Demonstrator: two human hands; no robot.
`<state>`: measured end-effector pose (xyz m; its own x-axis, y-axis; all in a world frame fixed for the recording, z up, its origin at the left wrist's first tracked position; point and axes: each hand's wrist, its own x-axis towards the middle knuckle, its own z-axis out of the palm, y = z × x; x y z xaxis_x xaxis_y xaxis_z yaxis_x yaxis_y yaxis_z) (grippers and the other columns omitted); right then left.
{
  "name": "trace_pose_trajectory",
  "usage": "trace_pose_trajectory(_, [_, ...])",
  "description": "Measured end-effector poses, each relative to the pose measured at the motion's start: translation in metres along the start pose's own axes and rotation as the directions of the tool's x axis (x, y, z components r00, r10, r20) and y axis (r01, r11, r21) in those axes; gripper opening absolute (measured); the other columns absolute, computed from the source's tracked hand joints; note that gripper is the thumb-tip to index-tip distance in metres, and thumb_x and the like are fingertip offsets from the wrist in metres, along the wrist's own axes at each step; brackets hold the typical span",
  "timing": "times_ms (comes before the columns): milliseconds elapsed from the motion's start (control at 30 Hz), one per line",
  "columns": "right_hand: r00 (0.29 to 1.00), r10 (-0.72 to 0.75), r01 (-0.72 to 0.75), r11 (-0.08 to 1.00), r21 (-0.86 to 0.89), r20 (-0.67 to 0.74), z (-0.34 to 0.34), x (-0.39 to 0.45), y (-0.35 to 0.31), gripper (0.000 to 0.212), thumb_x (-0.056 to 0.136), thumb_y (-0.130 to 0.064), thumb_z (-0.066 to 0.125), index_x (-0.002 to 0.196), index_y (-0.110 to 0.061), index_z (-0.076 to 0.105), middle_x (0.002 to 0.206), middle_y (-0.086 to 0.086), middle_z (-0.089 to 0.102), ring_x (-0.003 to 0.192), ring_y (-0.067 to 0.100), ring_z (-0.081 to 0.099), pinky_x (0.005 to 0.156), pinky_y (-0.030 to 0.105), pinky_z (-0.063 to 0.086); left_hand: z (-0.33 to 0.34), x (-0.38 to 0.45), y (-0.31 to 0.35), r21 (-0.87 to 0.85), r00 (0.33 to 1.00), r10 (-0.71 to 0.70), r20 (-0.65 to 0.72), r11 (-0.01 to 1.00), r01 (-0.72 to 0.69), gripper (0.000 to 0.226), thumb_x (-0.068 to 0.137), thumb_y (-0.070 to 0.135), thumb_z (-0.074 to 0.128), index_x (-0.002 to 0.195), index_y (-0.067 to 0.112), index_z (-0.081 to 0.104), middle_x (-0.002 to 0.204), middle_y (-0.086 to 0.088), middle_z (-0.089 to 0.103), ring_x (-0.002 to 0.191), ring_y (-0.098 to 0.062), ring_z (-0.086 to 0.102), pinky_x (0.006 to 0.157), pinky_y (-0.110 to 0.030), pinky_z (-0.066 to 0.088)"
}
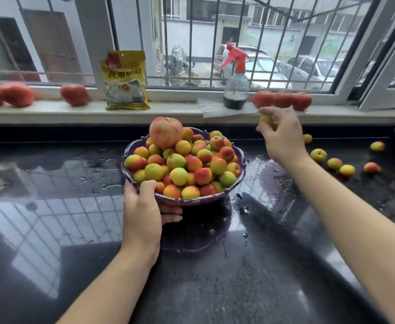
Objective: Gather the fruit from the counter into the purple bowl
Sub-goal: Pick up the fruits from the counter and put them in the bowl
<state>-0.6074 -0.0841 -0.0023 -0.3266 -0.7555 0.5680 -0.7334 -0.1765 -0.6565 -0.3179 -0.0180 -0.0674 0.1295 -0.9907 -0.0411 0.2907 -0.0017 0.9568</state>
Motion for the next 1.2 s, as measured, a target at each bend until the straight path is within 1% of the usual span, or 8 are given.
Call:
trace_pose_trajectory(133, [0.985, -0.050, 0.008, 0.969, 0.246, 0.164, -0.006, -0.080, -0.066, 0.036, 0.093, -0.020, 0.072, 0.124, -0.029, 0.055, 0.106, -0.005, 0.068, 0.095, 0.008, 0.069, 0.082, 0.024, 0.057, -0.001, -0.001, 0.003, -0.021, 1.000, -0.020, 0.019, 1.000, 0.020, 0.030, 0.105, 0.024, 0.046, 0.134, 0.017, 0.053, 0.091, -0.012, 0.071, 0.061, -0.025, 0.071, 0.048, -0.032, 0.056])
trace_pose_trajectory(267, [0.987, 0.045, -0.073, 0.981, 0.179, 0.156, 0.012, -0.083, -0.076, 0.020, 0.091, -0.026, 0.074, 0.108, -0.023, 0.064, 0.098, -0.011, 0.069, 0.093, 0.002, 0.066, 0.085, 0.023, 0.053, -0.004, -0.003, 0.005, -0.047, 0.999, -0.028, 0.044, 0.998, 0.030, 0.028, 0.106, 0.023, 0.047, 0.132, 0.020, 0.055, 0.092, -0.015, 0.072, 0.062, -0.027, 0.072, 0.049, -0.033, 0.057])
trace_pose_trajectory(500, [0.974, 0.079, -0.109, 0.985, 0.137, 0.212, 0.041, -0.046, -0.078, 0.020, 0.094, -0.028, 0.067, 0.113, -0.023, 0.067, 0.109, -0.010, 0.070, 0.105, 0.008, 0.064, 0.097, 0.029, 0.050, -0.006, -0.003, 0.007, -0.072, 0.997, -0.041, 0.069, 0.996, 0.046, 0.028, 0.106, 0.023, 0.049, 0.132, 0.022, 0.056, 0.092, -0.014, 0.073, 0.063, -0.028, 0.073, 0.051, -0.034, 0.058])
trace_pose_trajectory(633, [0.988, 0.153, -0.153, 0.979, 0.137, 0.007, 0.027, -0.051, -0.053, 0.018, 0.096, -0.017, 0.060, 0.112, -0.017, 0.069, 0.104, -0.007, 0.069, 0.102, 0.010, 0.063, 0.092, 0.027, 0.049, -0.006, -0.003, 0.008, -0.071, 0.996, -0.046, 0.075, 0.996, 0.051, 0.026, 0.106, 0.021, 0.048, 0.130, 0.020, 0.056, 0.089, -0.013, 0.073, 0.061, -0.028, 0.071, 0.049, -0.034, 0.058])
trace_pose_trajectory(800, [0.946, 0.318, -0.324, 0.932, -0.163, -0.062, 0.010, -0.052, 0.025, 0.028, 0.090, -0.003, 0.051, 0.111, -0.011, 0.067, 0.115, 0.010, 0.064, 0.105, 0.025, 0.059, 0.086, 0.027, 0.040, -0.003, -0.002, 0.007, -0.024, 0.999, -0.030, 0.035, 0.999, 0.031, 0.024, 0.106, 0.023, 0.045, 0.128, 0.021, 0.055, 0.095, -0.015, 0.073, 0.062, -0.027, 0.073, 0.049, -0.033, 0.058])
trace_pose_trajectory(900, [0.951, 0.309, -0.289, 0.879, -0.380, -0.011, 0.007, -0.035, 0.059, 0.037, 0.087, -0.003, 0.051, 0.122, -0.008, 0.063, 0.131, 0.017, 0.054, 0.120, 0.036, 0.051, 0.102, 0.037, 0.039, 0.000, -0.001, 0.004, 0.006, 1.000, -0.019, 0.010, 1.000, 0.019, 0.025, 0.106, 0.024, 0.044, 0.128, 0.022, 0.055, 0.091, -0.012, 0.074, 0.060, -0.026, 0.073, 0.048, -0.033, 0.057])
trace_pose_trajectory(1100, [0.851, 0.503, -0.252, 0.640, -0.726, 0.148, 0.015, 0.025, 0.121, 0.056, 0.096, -0.026, 0.038, 0.152, -0.021, 0.035, 0.167, 0.013, 0.010, 0.152, 0.038, 0.005, 0.122, 0.051, 0.017, 0.000, 0.000, 0.002, -0.002, 1.000, -0.012, 0.008, 1.000, 0.012, 0.016, 0.106, 0.023, 0.044, 0.115, 0.023, 0.057, 0.072, -0.003, 0.072, 0.058, -0.025, 0.070, 0.048, -0.033, 0.058])
trace_pose_trajectory(1200, [0.808, 0.559, -0.246, 0.607, -0.756, 0.186, 0.015, 0.041, 0.136, 0.073, 0.083, -0.045, 0.021, 0.143, -0.013, 0.049, 0.157, 0.013, 0.029, 0.144, 0.040, 0.027, 0.115, 0.047, 0.029, 0.000, 0.000, 0.002, -0.011, 1.000, 0.001, 0.019, 1.000, -0.001, 0.014, 0.107, 0.021, 0.043, 0.110, 0.023, 0.056, 0.067, -0.001, 0.070, 0.056, -0.024, 0.068, 0.048, -0.033, 0.058])
